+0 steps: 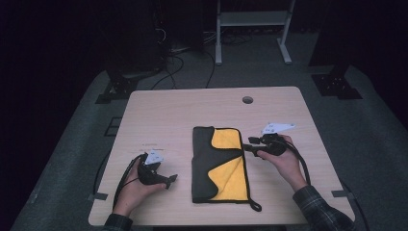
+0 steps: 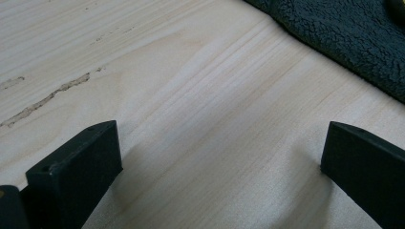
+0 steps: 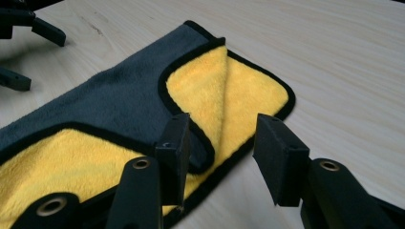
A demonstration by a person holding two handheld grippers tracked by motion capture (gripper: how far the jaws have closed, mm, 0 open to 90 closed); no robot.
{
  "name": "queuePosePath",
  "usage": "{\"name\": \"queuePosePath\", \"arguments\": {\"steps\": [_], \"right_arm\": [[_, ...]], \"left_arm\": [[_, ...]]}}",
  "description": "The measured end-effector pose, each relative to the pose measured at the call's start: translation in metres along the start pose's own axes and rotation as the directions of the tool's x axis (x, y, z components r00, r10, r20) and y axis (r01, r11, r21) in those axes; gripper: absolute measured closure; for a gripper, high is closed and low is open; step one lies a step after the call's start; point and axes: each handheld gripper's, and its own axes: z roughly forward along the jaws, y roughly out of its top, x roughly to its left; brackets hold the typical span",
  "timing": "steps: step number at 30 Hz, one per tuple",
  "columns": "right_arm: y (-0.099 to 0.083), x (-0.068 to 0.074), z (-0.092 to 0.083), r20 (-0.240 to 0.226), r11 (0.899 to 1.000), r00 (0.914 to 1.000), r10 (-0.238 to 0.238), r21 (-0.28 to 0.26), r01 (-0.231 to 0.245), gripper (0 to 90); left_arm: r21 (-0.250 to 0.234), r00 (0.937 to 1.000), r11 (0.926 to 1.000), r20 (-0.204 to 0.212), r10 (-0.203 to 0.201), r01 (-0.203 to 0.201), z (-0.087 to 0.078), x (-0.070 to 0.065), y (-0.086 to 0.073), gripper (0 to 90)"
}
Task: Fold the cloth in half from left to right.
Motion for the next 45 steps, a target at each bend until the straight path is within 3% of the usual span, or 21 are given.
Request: {"name": "queuePosePath", "arguments": {"steps": [11,14,19,23,30,32,36,40,45], "right_arm": [[0.022,0.016,0.041,-0.05,0.998,0.9969,-0.061,0.021,0.062,58.7],[0.025,0.019,0.053,-0.066,0.998,0.9961,-0.058,0.017,0.059,59.3],[0.031,0.029,0.077,-0.077,0.992,0.9908,-0.112,0.053,0.116,59.8],[0.033,0.035,0.093,-0.099,0.991,0.9892,-0.109,0.062,0.115,60.7],[0.034,0.041,0.117,-0.095,0.987,0.9882,-0.12,0.1,0.13,62.1],[0.033,0.042,0.122,-0.076,0.982,0.9876,-0.138,0.12,0.146,67.2],[0.033,0.041,0.123,-0.068,0.984,0.9889,-0.133,0.115,0.14,83.8],[0.039,0.036,0.114,-0.056,0.989,0.9918,-0.115,0.084,0.119,85.9],[0.047,0.02,0.1,-0.015,0.995,0.9963,-0.084,0.055,0.085,86.4]], "left_arm": [[-0.002,1.0,1.0,0.0,0.0,0.0,0.0,0.0,0.0,0.0],[-0.002,1.0,1.0,0.0,0.0,0.0,0.0,0.0,0.0,0.0],[-0.002,1.0,1.0,0.0,0.0,0.0,0.0,0.0,0.0,0.0],[-0.001,1.0,1.0,0.0,0.0,0.0,0.0,0.0,0.0,0.0],[-0.001,1.0,1.0,0.0,0.001,-0.001,0.0,0.0,0.0,0.0],[-0.001,1.0,1.0,0.0,0.001,-0.001,0.0,0.0,0.0,0.0],[-0.002,1.0,1.0,0.0,0.0,0.0,0.0,0.0,0.0,0.0],[-0.003,1.0,1.0,-0.001,0.0,0.0,0.0,0.0,0.0,0.0],[-0.003,1.0,1.0,-0.001,0.0,0.0,0.0,0.0,0.0,0.0]]}}
